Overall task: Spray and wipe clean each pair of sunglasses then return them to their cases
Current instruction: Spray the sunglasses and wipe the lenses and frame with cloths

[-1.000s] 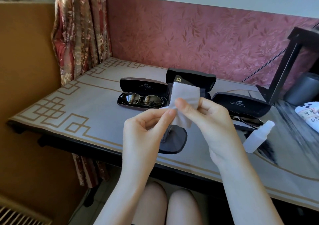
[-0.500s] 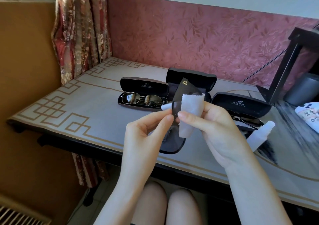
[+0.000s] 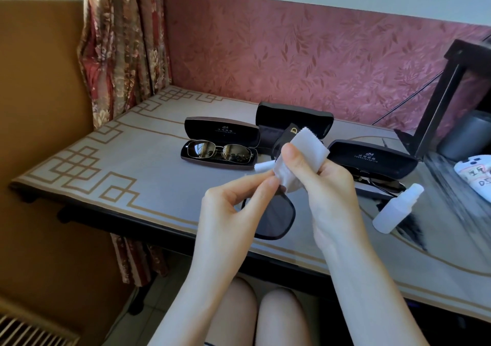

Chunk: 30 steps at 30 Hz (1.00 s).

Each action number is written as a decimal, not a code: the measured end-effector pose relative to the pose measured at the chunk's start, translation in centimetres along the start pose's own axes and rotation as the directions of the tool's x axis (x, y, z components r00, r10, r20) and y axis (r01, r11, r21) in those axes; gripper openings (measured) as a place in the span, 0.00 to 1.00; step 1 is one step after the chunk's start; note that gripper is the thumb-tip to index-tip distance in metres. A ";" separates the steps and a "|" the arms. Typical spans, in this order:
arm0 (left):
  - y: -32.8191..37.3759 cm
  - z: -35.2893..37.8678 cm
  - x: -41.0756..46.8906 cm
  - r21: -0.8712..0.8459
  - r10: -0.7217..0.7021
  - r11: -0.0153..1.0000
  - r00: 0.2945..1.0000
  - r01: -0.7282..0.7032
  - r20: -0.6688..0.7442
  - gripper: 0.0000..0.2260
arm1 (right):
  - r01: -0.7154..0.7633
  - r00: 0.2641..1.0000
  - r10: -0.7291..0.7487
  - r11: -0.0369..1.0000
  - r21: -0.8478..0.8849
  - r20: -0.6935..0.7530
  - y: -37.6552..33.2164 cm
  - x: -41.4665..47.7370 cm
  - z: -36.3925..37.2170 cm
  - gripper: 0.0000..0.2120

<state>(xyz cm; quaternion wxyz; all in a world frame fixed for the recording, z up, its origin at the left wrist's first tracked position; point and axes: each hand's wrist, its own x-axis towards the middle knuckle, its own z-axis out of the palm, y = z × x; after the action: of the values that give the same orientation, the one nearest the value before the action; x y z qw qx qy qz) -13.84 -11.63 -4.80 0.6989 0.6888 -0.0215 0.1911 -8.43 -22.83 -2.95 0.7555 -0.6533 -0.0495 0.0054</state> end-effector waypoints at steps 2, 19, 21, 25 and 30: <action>0.2 0.2 0.0 -0.024 -0.014 1.000 1.000 0.014 0.002 0.05 | -0.013 1.000 0.013 1.000 -0.005 0.009 0.1 0.0 -0.1 0.16; -0.3 0.4 0.0 -0.005 0.003 1.000 0.998 -0.003 -0.059 0.06 | 0.035 0.999 -0.034 0.999 -0.012 0.035 0.6 -0.3 -0.5 0.07; -0.4 0.4 0.0 0.002 -0.005 1.000 0.998 0.005 -0.069 0.09 | 0.019 1.000 -0.020 1.000 0.008 0.004 0.7 -0.1 -0.6 0.07; -0.5 0.2 0.1 -0.029 -0.020 0.999 0.995 0.017 -0.101 0.09 | 0.009 0.992 -0.004 0.999 -0.041 0.125 0.8 0.0 -1.0 0.08; -0.5 0.2 0.0 -0.004 0.002 1.000 0.997 -0.002 -0.072 0.09 | 0.017 0.978 -0.015 1.000 -0.009 0.207 0.2 -0.3 -1.1 0.05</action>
<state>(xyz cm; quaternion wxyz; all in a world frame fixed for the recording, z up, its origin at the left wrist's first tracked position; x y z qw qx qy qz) -13.63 -11.80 -5.30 0.7003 0.6803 0.0025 0.2164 -8.60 -23.88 -3.29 0.7428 -0.6528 -0.1329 0.0668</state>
